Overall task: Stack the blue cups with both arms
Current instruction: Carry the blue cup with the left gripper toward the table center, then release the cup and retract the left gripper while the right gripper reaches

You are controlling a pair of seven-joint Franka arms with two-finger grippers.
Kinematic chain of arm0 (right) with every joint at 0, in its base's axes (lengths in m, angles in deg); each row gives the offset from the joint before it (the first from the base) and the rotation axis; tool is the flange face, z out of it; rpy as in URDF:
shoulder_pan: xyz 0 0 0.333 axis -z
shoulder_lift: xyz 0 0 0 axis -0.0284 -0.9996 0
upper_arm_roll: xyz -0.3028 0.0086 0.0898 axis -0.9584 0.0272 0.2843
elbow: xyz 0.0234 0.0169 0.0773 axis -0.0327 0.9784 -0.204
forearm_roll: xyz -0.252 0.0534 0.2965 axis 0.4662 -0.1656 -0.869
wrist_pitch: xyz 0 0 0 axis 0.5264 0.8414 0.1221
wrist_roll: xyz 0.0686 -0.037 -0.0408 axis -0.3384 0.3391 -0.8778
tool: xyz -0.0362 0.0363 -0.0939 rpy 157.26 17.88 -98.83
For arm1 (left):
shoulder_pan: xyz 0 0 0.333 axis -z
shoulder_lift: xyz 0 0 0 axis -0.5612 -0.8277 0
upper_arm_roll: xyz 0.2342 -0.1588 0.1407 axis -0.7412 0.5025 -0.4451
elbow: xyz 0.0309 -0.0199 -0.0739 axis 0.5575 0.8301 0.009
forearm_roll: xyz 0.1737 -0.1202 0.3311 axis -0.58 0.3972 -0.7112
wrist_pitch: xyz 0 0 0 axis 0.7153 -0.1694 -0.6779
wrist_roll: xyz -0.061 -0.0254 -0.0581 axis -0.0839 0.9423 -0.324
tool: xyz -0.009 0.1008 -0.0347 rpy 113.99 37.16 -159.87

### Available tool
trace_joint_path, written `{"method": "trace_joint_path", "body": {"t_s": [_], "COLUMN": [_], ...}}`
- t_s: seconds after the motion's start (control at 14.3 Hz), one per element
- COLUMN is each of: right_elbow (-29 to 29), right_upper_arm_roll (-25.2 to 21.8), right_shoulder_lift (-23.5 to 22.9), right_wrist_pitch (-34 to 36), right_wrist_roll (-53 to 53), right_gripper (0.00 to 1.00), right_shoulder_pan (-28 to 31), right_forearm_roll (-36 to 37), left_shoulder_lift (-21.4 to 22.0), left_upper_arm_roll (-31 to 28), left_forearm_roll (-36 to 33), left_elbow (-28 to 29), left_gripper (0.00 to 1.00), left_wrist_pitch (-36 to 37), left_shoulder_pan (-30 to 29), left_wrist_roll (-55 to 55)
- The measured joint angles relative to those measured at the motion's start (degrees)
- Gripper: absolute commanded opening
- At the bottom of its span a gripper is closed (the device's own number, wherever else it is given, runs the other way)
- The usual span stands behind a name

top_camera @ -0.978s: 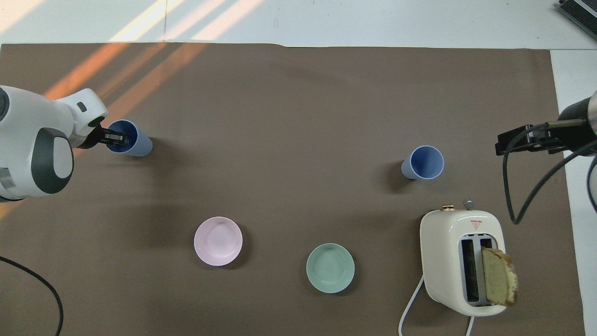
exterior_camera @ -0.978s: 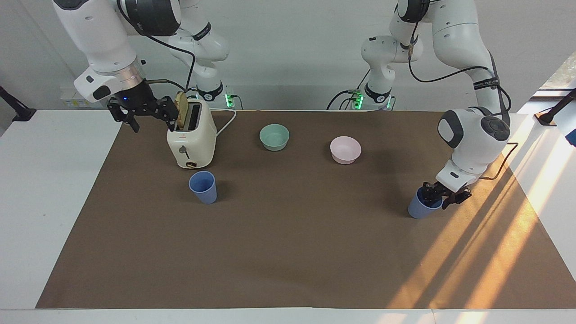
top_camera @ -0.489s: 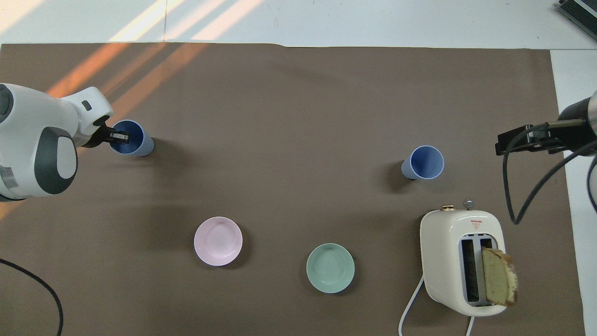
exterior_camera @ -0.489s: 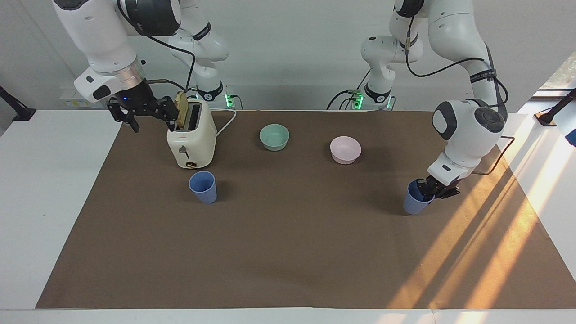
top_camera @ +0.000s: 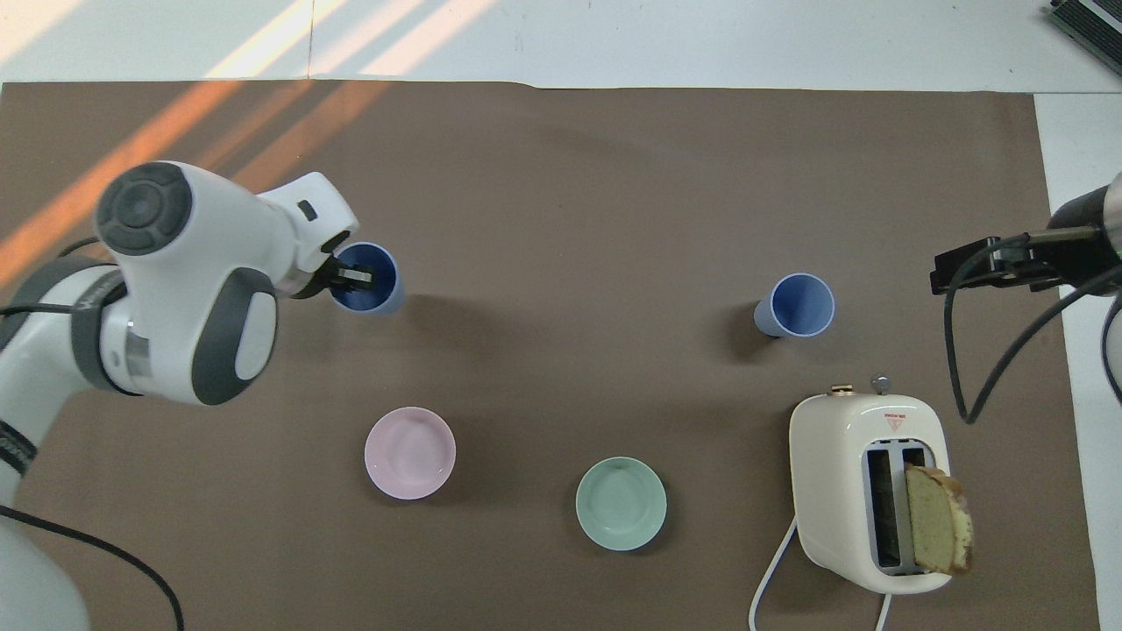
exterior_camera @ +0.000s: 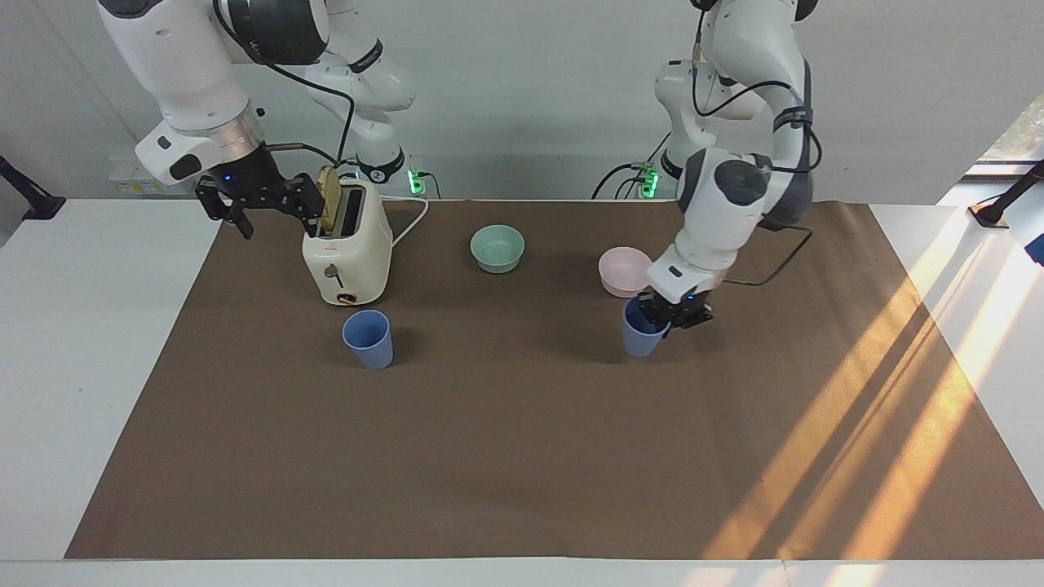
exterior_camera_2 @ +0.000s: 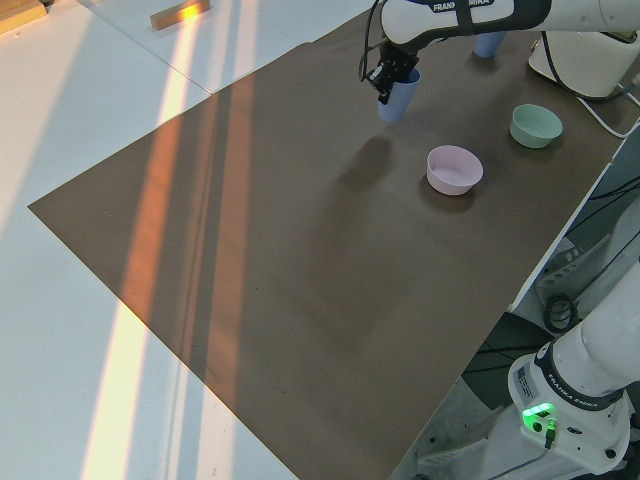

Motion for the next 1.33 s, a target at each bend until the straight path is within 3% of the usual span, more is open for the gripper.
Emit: {"method": "trace_joint_path", "body": {"t_s": [0.28, 0.42, 0.49, 0.7, 0.91, 1.05, 1.33], "right_elbow": [0.0, 0.0, 0.0, 0.0, 0.1, 0.5, 6.0], "right_upper_arm_roll": [0.0, 0.0, 0.0, 0.0, 0.0, 0.0, -0.2], "right_shoulder_lift": [0.0, 0.0, 0.0, 0.1, 0.1, 0.2, 0.9], "right_wrist_pitch": [0.0, 0.0, 0.0, 0.0, 0.0, -0.1, -5.9], "right_wrist_roll": [0.0, 0.0, 0.0, 0.0, 0.0, 0.0, 0.0], "right_gripper": [1.00, 1.00, 1.00, 1.00, 1.00, 1.00, 1.00], "right_shoulder_pan": [0.0, 0.0, 0.0, 0.0, 0.0, 0.0, 1.6], "right_forearm_roll": [0.0, 0.0, 0.0, 0.0, 0.0, 0.0, 0.0], "left_shoulder_lift": [-0.4, -0.5, -0.5, -0.5, -0.1, 1.5, 9.0], "left_upper_arm_roll": [0.1, 0.1, -0.2, -1.0, -1.5, -2.1, -2.7], "left_forearm_roll": [0.0, 0.4, 0.7, 1.1, 1.3, 1.3, 1.2], "left_elbow": [4.5, 5.0, 5.0, 5.0, 4.1, 2.6, 1.2], "left_gripper": [0.00, 0.51, 0.71, 0.90, 1.00, 1.00, 1.00], "left_wrist_pitch": [-7.4, -7.9, -8.0, -8.2, -7.1, -2.8, 6.2], "left_shoulder_pan": [9.3, 10.2, 10.2, 10.0, 9.7, 8.1, 0.3], "left_wrist_roll": [-8.1, -8.3, -8.3, -7.9, -7.9, -7.9, -1.2]}}
